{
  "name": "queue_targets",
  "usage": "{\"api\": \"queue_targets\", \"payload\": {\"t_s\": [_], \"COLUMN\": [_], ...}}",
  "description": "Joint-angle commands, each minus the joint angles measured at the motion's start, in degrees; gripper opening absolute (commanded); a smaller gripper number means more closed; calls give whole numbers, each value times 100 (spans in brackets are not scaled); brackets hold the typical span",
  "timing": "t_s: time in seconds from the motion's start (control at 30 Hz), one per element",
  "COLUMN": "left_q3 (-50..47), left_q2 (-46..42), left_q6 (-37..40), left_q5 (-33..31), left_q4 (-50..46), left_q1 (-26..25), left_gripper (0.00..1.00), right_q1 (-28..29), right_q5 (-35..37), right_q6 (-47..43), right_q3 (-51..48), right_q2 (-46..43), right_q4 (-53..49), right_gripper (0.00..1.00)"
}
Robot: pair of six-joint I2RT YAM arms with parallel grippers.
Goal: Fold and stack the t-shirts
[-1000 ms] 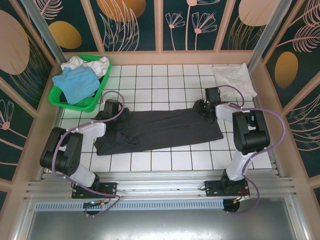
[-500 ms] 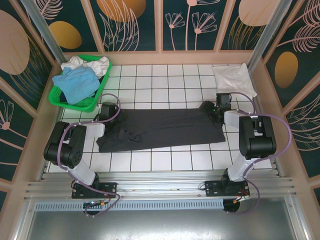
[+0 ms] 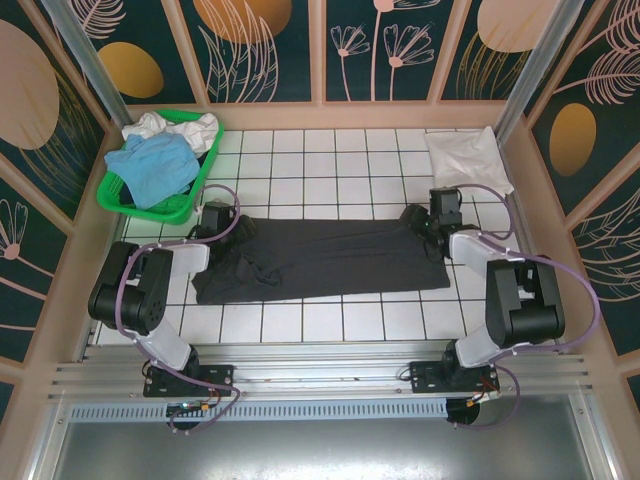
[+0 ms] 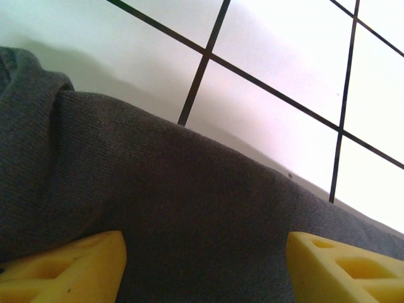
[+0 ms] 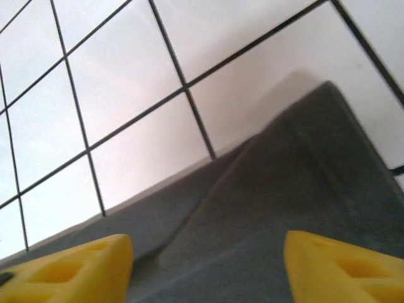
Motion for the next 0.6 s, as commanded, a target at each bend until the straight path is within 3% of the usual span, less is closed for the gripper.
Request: {"api": "queue_targets", "payload": {"t_s": [0.0,0.2,0.37,0.57], "left_q3": [13,133,223,224], "left_q2": [171,193,193,349], "left_q6": [-3,81,154,187], "left_q5": [188,29,-113,-244], "left_q4": [-423,-609,-715,-760], "left_q1": [30,30,35,30], "left_gripper": [67,60,41,29], "right_q1": [-1,-16,-275,-418], "right_q5": [369,507,621,493], "right_q6": [-157,-167,-71,-42], "right_q3": [512,924,1020,1151], "right_q2": [482,1231,1476,1376], "right_q4": [-258,-539,-522,-420], "right_gripper": [58,54,30,2]}}
